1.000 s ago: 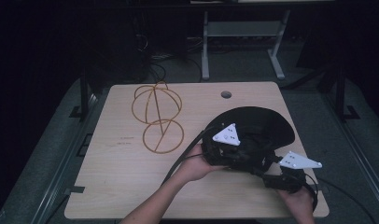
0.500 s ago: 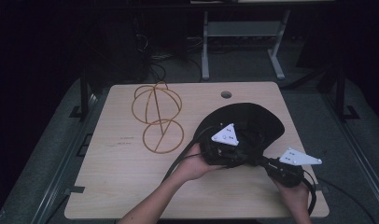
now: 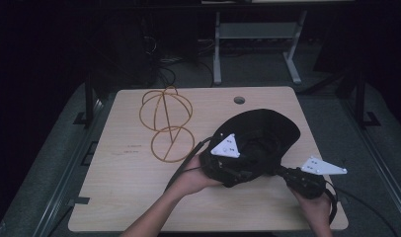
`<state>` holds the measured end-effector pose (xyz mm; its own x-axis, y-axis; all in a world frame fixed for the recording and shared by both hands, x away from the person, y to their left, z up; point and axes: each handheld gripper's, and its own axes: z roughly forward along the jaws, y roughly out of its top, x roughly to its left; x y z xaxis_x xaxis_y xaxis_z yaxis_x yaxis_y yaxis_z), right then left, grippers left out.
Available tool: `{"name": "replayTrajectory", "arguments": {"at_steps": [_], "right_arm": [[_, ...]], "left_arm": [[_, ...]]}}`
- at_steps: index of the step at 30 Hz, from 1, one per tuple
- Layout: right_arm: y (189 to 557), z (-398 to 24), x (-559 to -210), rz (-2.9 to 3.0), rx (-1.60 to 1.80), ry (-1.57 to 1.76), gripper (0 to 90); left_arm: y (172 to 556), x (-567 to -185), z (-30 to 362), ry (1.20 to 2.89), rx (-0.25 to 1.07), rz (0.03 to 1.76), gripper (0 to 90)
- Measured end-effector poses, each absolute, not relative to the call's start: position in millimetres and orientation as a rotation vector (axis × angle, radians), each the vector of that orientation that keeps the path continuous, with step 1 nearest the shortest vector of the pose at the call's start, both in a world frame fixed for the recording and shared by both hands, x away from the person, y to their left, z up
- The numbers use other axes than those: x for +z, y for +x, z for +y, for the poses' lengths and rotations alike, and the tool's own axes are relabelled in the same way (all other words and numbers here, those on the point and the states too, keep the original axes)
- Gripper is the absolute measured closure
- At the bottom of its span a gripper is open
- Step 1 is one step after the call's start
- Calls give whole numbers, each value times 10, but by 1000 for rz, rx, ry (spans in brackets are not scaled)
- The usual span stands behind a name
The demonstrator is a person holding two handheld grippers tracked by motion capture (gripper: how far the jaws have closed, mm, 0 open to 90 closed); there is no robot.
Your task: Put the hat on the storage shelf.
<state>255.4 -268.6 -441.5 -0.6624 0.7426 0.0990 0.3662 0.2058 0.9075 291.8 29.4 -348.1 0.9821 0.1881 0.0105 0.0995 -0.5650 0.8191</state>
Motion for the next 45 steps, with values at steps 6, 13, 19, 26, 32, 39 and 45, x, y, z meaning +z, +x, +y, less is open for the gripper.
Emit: {"name": "replayTrajectory", "arguments": {"at_steps": [6, 13, 19, 26, 32, 39, 45], "right_arm": [[2540, -2700, -4373, 2124, 1468, 1043, 870], [2534, -2781, -4237, 2095, 1491, 1063, 872], [2516, -2822, -4085, 2069, 1550, 1052, 873], [2524, -2854, -3972, 2044, 1640, 1061, 873], [2590, -2861, -3851, 2037, 1671, 1073, 873], [2681, -2823, -3667, 2036, 1682, 1070, 873], [2813, -2786, -3479, 2035, 1713, 1069, 873]], "left_arm": [[2854, -3483, 515, 2159, 135, 212, 430], [2782, -3502, 752, 2154, 177, 234, 428], [2778, -3595, 922, 2155, 198, 280, 429], [2805, -3756, 1111, 2163, 203, 345, 430], [2809, -3876, 1260, 2166, 208, 385, 430], [2804, -3988, 1405, 2164, 210, 420, 430], [2813, -4096, 1527, 2163, 209, 455, 429]]}}
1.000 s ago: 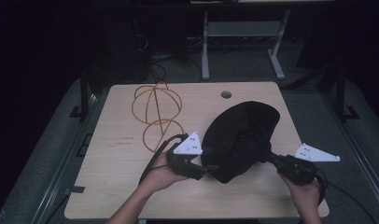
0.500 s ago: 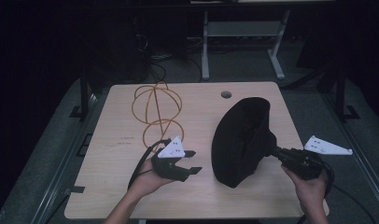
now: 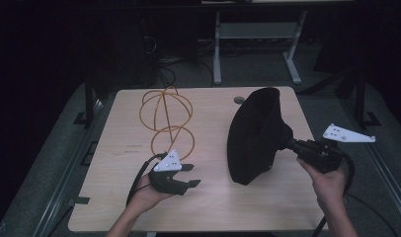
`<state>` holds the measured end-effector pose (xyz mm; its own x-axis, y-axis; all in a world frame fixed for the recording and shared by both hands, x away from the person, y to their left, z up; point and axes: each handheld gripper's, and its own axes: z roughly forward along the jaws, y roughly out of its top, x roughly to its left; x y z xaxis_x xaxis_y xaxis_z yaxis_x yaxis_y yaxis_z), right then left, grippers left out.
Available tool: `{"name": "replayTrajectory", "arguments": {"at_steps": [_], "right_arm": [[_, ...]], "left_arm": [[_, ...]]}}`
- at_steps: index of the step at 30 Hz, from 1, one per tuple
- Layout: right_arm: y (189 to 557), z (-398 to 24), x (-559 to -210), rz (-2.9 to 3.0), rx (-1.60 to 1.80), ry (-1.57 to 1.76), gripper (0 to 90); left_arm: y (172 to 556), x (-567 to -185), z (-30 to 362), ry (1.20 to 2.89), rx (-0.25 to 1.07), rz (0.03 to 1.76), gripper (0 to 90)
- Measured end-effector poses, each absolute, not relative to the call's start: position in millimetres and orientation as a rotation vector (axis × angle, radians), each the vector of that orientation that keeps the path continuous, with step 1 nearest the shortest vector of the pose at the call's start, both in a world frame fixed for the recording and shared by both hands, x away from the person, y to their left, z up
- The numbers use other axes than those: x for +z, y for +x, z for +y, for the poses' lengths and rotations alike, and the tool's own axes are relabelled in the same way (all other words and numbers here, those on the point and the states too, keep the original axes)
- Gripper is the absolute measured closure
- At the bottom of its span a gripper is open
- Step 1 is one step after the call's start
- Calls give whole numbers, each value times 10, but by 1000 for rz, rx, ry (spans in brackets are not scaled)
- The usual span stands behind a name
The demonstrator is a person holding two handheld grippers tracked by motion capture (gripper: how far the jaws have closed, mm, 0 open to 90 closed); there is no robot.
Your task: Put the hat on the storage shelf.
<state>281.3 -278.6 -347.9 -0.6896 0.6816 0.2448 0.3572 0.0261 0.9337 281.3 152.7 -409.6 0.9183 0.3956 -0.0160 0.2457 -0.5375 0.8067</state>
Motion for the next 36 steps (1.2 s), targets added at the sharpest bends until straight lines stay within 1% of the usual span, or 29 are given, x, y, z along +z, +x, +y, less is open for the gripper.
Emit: {"name": "replayTrajectory", "arguments": {"at_steps": [10, 17, 29, 36], "right_arm": [[2972, -2690, -3230, 2055, 1727, 1068, 873], [3098, -2547, -3042, 2071, 1741, 1039, 873], [3252, -2295, -2783, 2087, 1772, 1006, 873], [3329, -2189, -2714, 2092, 1795, 994, 873]], "left_arm": [[2780, -4198, 1636, 2172, 218, 481, 413], [2768, -4244, 1735, 2168, 223, 508, 405], [2778, -4299, 1775, 2167, 219, 504, 393], [2775, -4316, 1768, 2169, 223, 501, 393]]}}
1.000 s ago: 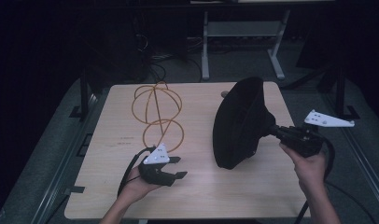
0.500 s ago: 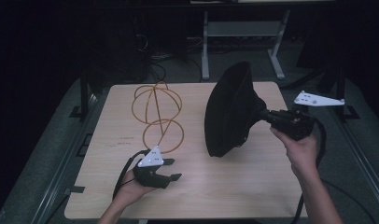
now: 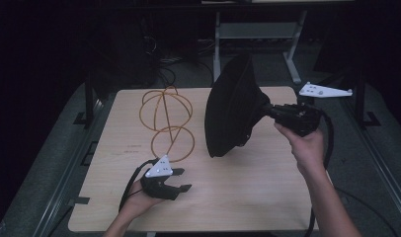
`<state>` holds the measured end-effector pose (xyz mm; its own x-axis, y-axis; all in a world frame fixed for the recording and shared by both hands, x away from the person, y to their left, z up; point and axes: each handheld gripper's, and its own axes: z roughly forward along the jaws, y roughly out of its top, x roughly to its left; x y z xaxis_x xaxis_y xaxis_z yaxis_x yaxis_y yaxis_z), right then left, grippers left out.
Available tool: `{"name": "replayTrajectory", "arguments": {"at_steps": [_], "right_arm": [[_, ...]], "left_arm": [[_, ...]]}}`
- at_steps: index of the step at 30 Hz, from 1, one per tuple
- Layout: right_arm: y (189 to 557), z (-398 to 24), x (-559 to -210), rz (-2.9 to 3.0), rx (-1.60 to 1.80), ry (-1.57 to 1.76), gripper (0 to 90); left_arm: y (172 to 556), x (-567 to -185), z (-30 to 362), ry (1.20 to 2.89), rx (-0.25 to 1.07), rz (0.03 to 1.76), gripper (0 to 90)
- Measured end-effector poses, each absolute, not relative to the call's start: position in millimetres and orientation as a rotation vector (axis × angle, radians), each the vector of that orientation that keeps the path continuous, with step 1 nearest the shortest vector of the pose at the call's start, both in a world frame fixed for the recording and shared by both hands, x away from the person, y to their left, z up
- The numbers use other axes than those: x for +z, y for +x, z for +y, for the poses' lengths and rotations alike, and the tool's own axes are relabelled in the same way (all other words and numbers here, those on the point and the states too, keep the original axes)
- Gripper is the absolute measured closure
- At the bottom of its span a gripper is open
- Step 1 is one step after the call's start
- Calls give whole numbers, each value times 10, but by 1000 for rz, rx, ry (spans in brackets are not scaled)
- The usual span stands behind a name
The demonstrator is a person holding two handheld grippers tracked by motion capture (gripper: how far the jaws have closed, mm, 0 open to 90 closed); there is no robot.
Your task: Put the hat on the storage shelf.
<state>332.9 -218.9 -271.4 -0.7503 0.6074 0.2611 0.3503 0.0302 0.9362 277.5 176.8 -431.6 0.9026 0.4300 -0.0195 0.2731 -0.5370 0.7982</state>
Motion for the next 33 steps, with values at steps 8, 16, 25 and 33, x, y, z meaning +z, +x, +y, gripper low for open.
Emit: {"name": "replayTrajectory", "arguments": {"at_steps": [8, 16, 25, 33], "right_arm": [[3445, -2022, -2597, 2092, 1830, 977, 872], [3532, -1865, -2465, 2097, 1846, 942, 872], [3624, -1614, -2274, 2139, 1784, 894, 872], [3683, -1350, -2086, 2187, 1712, 833, 871]], "left_arm": [[2780, -4317, 1764, 2174, 229, 493, 393], [2779, -4324, 1748, 2180, 227, 491, 394], [2776, -4347, 1720, 2178, 230, 491, 394], [2773, -4350, 1718, 2180, 218, 502, 394]]}}
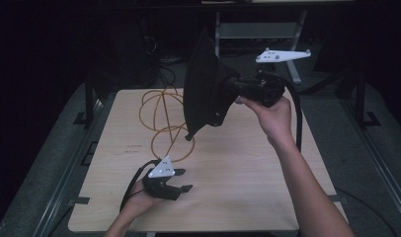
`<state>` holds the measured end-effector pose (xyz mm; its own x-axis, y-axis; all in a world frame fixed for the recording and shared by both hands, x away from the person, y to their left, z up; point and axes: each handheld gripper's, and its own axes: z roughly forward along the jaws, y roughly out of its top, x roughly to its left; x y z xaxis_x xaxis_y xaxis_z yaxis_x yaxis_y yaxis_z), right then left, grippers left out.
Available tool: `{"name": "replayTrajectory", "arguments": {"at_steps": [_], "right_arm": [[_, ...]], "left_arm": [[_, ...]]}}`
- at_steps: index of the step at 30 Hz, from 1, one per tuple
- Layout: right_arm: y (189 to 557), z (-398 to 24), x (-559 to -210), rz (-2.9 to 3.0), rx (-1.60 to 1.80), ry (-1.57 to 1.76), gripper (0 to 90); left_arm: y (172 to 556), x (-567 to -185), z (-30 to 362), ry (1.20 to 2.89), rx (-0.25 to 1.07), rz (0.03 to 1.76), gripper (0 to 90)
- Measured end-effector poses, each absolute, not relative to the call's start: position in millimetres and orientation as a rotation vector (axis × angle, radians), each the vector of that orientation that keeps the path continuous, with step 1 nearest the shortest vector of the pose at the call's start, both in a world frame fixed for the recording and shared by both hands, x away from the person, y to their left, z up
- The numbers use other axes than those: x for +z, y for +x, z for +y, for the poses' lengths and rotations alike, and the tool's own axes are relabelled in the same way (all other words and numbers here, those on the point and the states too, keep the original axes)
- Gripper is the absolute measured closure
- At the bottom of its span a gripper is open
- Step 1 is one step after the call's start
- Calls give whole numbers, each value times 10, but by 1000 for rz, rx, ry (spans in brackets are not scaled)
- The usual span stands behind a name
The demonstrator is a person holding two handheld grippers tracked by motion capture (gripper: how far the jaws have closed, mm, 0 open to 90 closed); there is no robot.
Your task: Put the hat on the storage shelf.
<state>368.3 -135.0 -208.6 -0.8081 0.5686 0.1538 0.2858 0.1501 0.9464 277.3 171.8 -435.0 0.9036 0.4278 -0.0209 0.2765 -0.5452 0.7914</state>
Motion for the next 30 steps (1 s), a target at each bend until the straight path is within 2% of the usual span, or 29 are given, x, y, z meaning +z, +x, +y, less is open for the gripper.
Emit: {"name": "replayTrajectory", "arguments": {"at_steps": [12, 30], "right_arm": [[3737, -953, -1827, 2232, 1635, 739, 869], [4005, -344, -1836, 2312, 1603, 698, 866]], "left_arm": [[2800, -4359, 1728, 2194, 218, 486, 392], [2769, -4392, 1676, 2203, 209, 450, 391]]}}
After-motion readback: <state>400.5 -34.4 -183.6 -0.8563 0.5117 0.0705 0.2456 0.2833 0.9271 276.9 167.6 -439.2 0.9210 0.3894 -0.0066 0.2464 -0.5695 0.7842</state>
